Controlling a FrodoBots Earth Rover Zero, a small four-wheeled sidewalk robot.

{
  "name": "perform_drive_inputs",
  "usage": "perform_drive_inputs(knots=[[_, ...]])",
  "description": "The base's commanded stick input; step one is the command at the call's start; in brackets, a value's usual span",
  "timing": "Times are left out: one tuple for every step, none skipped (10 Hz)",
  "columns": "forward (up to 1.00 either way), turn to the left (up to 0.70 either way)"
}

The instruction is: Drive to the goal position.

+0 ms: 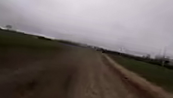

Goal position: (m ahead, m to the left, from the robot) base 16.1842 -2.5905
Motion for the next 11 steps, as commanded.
perform_drive_inputs(knots=[[0.85,-0.34],[0.85,-0.23],[0.85,0.0],[0.85,0.0],[0.85,0.0],[0.85,0.0],[0.85,0.0],[0.85,0.0],[0.85,0.0],[0.85,0.0],[0.85,0.0]])
